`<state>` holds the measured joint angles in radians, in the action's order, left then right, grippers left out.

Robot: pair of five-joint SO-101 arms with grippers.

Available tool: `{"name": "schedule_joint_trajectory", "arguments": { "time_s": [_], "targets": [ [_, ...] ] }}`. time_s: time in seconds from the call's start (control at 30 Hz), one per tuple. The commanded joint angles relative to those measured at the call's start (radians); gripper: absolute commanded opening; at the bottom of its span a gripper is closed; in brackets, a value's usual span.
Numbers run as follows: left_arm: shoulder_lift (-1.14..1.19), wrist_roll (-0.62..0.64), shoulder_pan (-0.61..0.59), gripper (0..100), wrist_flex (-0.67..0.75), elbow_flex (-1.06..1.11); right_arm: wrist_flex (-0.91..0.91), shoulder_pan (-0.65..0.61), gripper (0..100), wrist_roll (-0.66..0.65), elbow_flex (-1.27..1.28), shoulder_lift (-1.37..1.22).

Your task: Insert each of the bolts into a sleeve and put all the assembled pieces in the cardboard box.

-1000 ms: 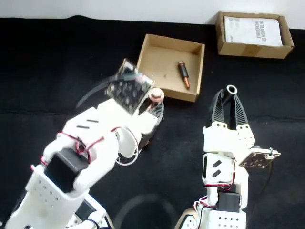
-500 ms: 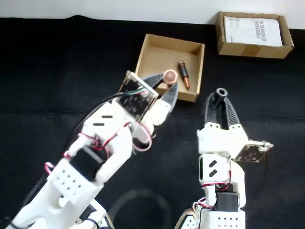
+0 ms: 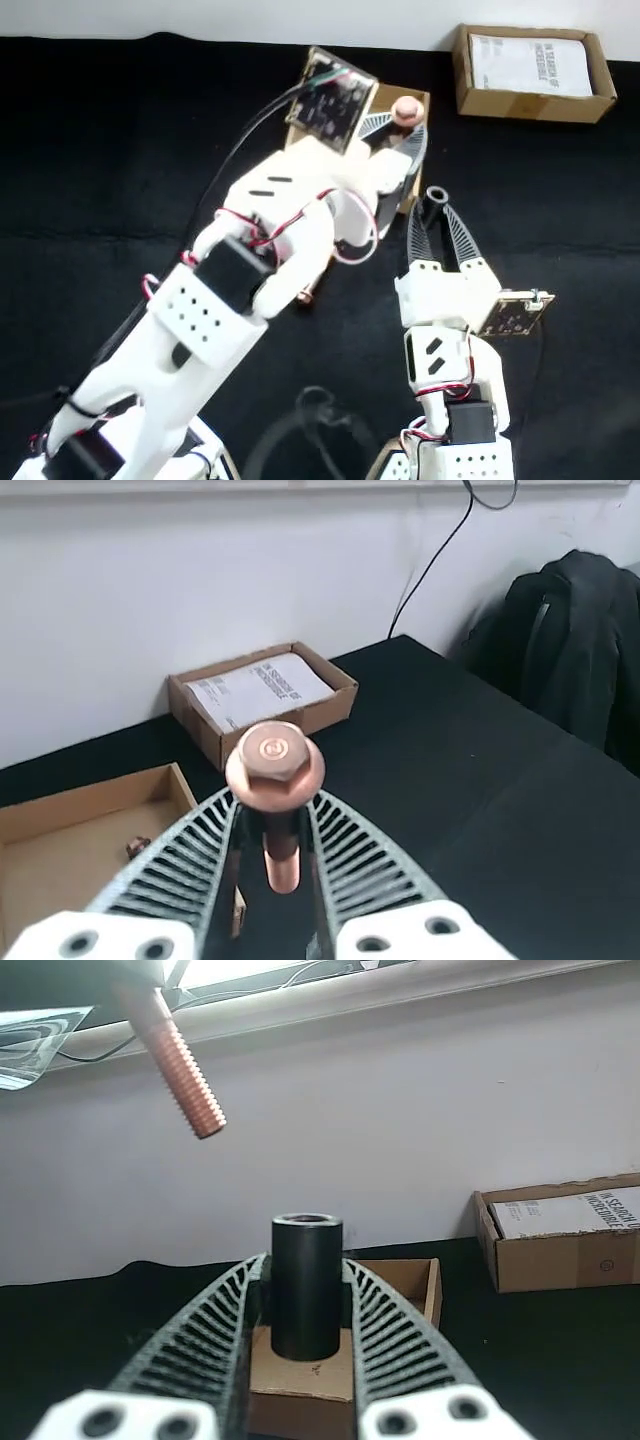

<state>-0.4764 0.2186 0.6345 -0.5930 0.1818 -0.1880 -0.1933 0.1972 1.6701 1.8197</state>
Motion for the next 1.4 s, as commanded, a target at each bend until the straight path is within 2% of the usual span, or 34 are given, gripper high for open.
{"name": "schedule_joint_trajectory", "arguments": {
  "time_s": [0.0,0.27,0.87,1.13,1.37],
  "targets": [
    [0.024,0.009,0.041,1,-0.071,-0.107,-0.002,-0.007,0.7,-0.014,0.134,0.005],
    [0.054,0.006,0.091,1,-0.112,-0.125,-0.002,-0.067,0.7,-0.015,0.134,0.005],
    [0.059,-0.069,0.085,1,-0.112,-0.096,-0.001,-0.064,0.7,-0.015,0.134,0.008],
    [0.059,-0.069,0.085,1,-0.110,-0.002,0.002,-0.064,0.7,-0.015,0.134,0.008],
    [0.059,-0.069,0.025,1,-0.107,0.077,0.004,-0.064,0.7,-0.017,0.134,0.012]
  ]
}}
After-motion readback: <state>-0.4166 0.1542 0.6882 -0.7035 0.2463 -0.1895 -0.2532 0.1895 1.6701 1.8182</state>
